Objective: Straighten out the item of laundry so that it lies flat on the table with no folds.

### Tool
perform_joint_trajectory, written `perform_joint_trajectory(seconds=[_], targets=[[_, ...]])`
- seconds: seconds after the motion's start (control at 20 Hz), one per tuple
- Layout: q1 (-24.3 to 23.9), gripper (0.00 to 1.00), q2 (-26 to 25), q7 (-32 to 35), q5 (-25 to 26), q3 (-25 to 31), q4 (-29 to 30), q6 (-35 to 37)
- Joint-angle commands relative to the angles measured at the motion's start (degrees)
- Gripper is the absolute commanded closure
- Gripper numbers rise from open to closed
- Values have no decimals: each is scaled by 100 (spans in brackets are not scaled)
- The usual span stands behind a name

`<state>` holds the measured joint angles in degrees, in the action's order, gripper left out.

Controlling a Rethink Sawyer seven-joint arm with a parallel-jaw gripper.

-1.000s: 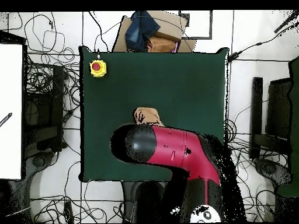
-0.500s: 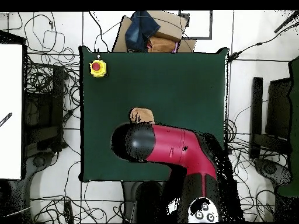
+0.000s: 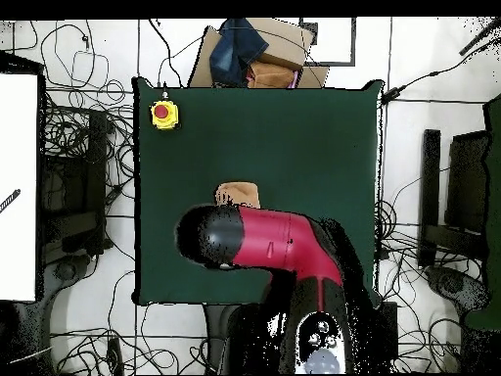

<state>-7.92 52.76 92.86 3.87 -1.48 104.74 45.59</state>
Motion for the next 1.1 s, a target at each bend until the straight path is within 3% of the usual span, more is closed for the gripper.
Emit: perform_joint_trajectory(seconds=[0.05, 0.65, 0.7, 1.1], targets=[[365, 100, -350, 864, 138, 299, 54, -408], [575, 100, -509, 871, 77, 123, -100, -352], [577, 0, -508, 861, 71, 120, -99, -346], [570, 0, -516, 840, 62, 121, -68, -410]])
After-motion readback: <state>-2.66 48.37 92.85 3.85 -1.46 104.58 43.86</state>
